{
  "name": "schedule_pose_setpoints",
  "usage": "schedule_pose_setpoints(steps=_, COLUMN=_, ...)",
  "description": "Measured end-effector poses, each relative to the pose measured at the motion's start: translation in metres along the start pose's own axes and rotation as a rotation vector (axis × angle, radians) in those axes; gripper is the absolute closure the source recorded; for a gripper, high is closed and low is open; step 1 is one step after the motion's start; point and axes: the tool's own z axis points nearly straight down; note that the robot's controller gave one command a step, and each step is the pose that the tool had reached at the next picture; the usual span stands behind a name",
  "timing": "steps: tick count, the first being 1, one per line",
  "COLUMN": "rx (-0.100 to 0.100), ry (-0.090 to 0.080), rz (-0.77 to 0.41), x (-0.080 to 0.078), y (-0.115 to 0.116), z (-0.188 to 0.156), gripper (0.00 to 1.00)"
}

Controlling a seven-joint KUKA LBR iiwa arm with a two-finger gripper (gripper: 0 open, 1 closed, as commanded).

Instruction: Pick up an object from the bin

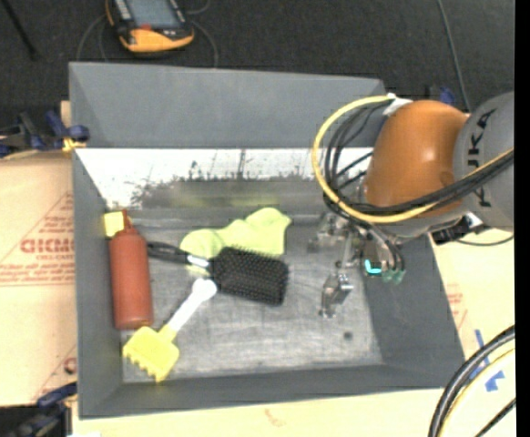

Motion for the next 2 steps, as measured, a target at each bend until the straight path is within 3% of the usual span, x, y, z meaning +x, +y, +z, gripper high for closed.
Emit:
schedule_pose_setpoints(steps=1, rx=0.001, ry=-0.007, rz=-0.002, x=-0.0017, y=-0.0001, z=-0.0032, gripper=1.0)
schedule_pose_setpoints(steps=2, rx=0.001, ry=-0.007, rz=-0.003, x=-0.0017, y=0.0, z=-0.0032, gripper=0.0)
